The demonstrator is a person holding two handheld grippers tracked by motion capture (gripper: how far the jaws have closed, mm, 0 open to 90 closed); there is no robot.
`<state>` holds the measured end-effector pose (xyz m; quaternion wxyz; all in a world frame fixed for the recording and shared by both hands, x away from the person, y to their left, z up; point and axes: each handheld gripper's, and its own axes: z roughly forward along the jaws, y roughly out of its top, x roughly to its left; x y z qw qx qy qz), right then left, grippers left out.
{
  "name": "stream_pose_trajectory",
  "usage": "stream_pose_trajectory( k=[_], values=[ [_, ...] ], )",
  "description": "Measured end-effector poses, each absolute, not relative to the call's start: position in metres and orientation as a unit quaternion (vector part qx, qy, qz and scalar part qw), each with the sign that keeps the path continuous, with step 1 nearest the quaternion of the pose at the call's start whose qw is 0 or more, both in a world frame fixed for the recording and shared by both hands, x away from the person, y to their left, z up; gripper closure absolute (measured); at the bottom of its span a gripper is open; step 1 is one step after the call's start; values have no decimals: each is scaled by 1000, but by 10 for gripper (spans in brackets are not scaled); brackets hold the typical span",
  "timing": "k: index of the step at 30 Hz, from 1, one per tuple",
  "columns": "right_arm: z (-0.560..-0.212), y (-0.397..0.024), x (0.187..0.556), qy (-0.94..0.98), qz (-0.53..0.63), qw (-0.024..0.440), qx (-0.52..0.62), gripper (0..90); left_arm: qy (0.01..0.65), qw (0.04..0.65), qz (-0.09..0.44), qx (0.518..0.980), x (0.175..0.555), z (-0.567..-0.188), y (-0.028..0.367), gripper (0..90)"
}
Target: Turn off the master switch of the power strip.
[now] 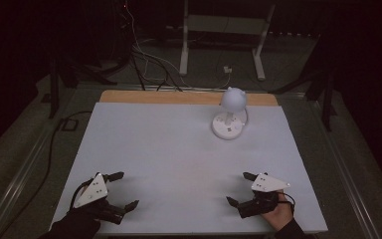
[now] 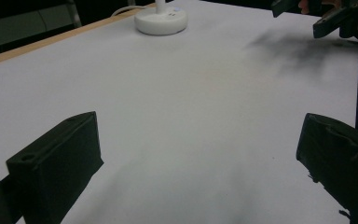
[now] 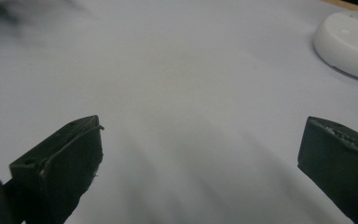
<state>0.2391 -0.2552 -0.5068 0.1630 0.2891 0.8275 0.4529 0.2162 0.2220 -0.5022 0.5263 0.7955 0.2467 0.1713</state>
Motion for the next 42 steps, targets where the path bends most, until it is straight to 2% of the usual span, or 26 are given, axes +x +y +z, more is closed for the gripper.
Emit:
stream_pose_trajectory(
  k=[4, 17, 30, 42],
  values=[
    [-507, -251, 238, 838, 439, 159, 283, 0, 246, 526, 168, 796, 216, -502, 221, 4],
    [-493, -240, 234, 838, 454, 105, 284, 0, 242, 523, 162, 801, 216, -504, 220, 4],
    [-470, -233, 236, 838, 463, 100, 269, 0, 242, 526, 161, 799, 215, -503, 219, 4],
    [-451, -232, 245, 836, 466, 122, 262, 0, 241, 527, 161, 799, 214, -502, 219, 4]
  ],
)
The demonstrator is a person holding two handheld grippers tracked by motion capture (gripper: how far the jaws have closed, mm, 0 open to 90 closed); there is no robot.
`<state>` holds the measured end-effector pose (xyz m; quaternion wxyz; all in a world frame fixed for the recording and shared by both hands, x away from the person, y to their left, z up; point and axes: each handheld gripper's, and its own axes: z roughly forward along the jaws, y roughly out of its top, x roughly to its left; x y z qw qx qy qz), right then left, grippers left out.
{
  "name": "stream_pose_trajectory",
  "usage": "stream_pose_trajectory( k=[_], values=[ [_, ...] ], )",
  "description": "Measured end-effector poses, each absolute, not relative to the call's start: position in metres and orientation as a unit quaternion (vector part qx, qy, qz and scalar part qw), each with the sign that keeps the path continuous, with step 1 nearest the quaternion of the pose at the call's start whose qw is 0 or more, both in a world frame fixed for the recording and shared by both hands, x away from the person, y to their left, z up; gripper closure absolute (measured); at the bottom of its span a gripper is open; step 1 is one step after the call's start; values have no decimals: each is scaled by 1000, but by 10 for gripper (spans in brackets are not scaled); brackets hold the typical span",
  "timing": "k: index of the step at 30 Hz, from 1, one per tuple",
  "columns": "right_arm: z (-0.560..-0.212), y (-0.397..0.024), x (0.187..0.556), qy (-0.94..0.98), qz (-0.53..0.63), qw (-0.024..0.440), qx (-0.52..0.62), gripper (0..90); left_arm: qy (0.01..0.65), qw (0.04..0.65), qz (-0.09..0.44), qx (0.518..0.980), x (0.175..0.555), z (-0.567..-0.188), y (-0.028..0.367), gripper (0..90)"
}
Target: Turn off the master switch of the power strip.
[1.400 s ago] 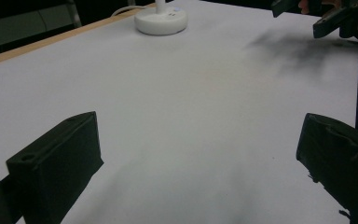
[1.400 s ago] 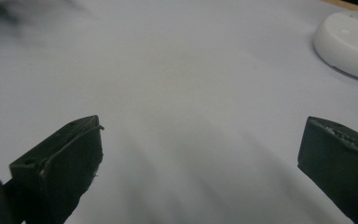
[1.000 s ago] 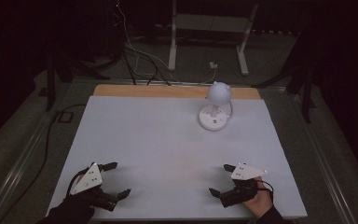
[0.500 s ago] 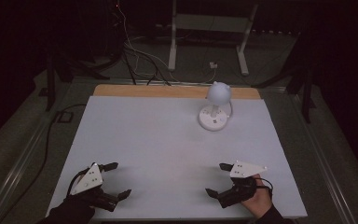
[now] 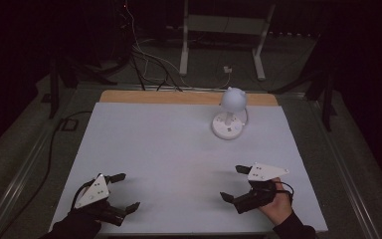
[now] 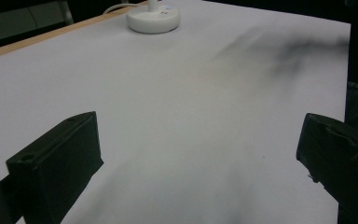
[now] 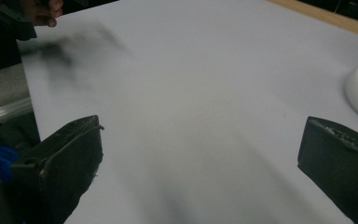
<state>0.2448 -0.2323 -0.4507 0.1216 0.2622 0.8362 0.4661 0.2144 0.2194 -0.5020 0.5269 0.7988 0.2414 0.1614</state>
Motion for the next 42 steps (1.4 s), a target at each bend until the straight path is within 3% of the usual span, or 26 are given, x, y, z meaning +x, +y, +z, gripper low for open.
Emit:
stream_pose_trajectory(
  k=[42],
  values=[
    [-425, -238, 311, 810, 466, 191, 299, 0, 238, 528, 162, 799, 213, -501, 219, 4]
  ],
)
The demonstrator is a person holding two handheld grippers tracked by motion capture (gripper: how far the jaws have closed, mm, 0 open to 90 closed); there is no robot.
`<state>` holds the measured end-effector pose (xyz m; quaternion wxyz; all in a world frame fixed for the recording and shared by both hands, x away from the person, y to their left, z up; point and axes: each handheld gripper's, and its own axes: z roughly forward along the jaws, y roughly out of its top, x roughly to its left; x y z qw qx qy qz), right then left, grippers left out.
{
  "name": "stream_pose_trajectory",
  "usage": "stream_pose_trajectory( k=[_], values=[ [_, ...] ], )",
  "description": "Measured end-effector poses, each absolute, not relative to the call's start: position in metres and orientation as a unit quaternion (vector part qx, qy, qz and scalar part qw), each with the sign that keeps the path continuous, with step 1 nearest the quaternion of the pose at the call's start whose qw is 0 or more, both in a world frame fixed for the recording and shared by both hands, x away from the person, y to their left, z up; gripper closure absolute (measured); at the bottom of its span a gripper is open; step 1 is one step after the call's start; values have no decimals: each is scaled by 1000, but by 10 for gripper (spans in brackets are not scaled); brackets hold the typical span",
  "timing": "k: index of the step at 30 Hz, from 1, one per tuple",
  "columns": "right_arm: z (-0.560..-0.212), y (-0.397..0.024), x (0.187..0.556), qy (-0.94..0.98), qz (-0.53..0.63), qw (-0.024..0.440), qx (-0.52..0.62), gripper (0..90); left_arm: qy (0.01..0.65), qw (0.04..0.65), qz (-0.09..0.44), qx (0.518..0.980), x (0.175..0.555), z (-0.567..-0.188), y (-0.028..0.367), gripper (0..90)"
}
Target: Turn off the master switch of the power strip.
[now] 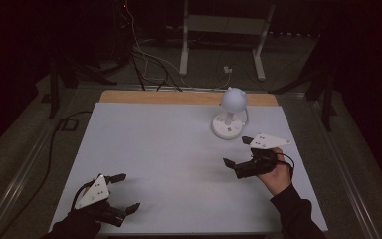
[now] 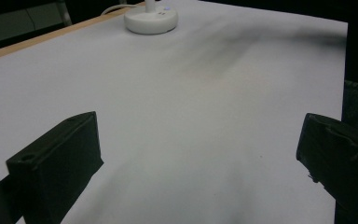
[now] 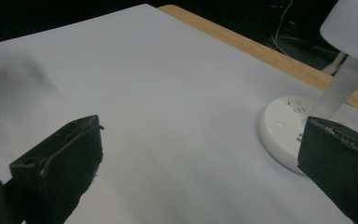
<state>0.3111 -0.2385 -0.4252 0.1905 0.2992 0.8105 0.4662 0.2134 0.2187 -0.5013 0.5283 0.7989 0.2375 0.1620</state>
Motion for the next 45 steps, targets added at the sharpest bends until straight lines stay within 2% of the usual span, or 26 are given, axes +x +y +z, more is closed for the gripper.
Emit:
stream_pose_trajectory(
  k=[20, 45],
  values=[
    [-434, -245, 355, 799, 459, 196, 336, 0, 236, 527, 162, 800, 213, -502, 219, 4],
    [-460, -259, 407, 768, 434, 237, 407, 0, 240, 531, 157, 797, 214, -502, 219, 4]
  ],
)
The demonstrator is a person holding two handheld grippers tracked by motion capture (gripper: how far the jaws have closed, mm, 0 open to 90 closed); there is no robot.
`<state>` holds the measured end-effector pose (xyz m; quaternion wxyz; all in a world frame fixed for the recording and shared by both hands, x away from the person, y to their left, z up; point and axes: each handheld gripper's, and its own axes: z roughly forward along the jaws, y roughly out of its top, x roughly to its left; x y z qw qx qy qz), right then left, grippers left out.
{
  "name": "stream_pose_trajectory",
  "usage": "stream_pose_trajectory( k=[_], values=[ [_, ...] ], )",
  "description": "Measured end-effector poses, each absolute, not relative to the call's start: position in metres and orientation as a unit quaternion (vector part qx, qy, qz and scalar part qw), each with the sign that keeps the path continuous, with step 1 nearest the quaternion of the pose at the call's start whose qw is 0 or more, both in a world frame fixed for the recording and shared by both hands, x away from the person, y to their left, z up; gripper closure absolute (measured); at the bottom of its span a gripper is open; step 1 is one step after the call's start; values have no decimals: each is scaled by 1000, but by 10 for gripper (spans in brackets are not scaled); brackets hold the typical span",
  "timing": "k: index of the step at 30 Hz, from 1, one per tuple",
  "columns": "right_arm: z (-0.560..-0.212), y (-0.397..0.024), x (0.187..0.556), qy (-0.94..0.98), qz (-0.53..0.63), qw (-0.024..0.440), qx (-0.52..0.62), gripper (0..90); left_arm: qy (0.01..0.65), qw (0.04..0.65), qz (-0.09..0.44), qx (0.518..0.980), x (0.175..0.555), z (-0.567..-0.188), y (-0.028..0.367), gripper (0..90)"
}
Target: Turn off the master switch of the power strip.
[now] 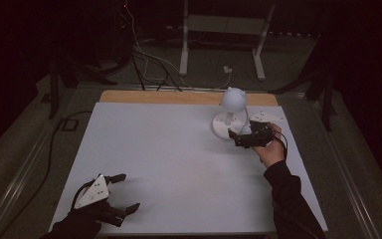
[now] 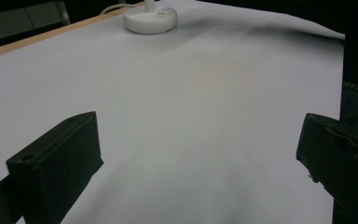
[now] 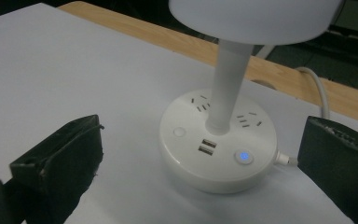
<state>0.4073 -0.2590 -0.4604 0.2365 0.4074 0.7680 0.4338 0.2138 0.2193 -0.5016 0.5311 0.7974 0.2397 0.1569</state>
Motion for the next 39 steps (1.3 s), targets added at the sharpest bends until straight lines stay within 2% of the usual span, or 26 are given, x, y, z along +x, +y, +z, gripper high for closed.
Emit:
stream_pose_trajectory(
  k=[1, 3, 9, 11, 12, 15, 23, 26, 28, 29, 30, 39],
  values=[
    [-462, -259, 409, 768, 431, 241, 408, 0, 239, 531, 158, 798, 214, -502, 219, 4],
    [-463, -260, 412, 766, 424, 245, 416, 58, 239, 530, 157, 798, 214, -502, 219, 4],
    [-465, -258, 421, 751, 426, 260, 433, 82, 239, 530, 156, 799, 214, -502, 219, 4],
    [-465, -257, 422, 744, 424, 264, 444, 151, 240, 530, 156, 798, 214, -502, 219, 4],
    [-466, -257, 423, 737, 425, 271, 449, 156, 240, 531, 156, 798, 214, -502, 219, 4],
    [-466, -257, 425, 732, 420, 275, 461, 270, 239, 529, 156, 799, 214, -502, 219, 4],
    [-467, -256, 428, 725, 393, 287, 488, 665, 241, 530, 156, 798, 214, -502, 219, 4],
    [-467, -256, 430, 725, 382, 294, 492, 757, 239, 529, 156, 799, 214, -502, 219, 4],
    [-467, -256, 431, 722, 374, 298, 500, 855, 241, 530, 155, 798, 214, -502, 219, 4],
    [-467, -256, 431, 722, 374, 298, 500, 855, 241, 530, 155, 798, 214, -502, 219, 4],
    [-467, -256, 432, 719, 373, 295, 506, 898, 240, 530, 156, 798, 214, -502, 220, 4],
    [-474, -252, 439, 733, 354, 290, 503, 900, 241, 530, 155, 798, 214, -502, 220, 4]
  ],
)
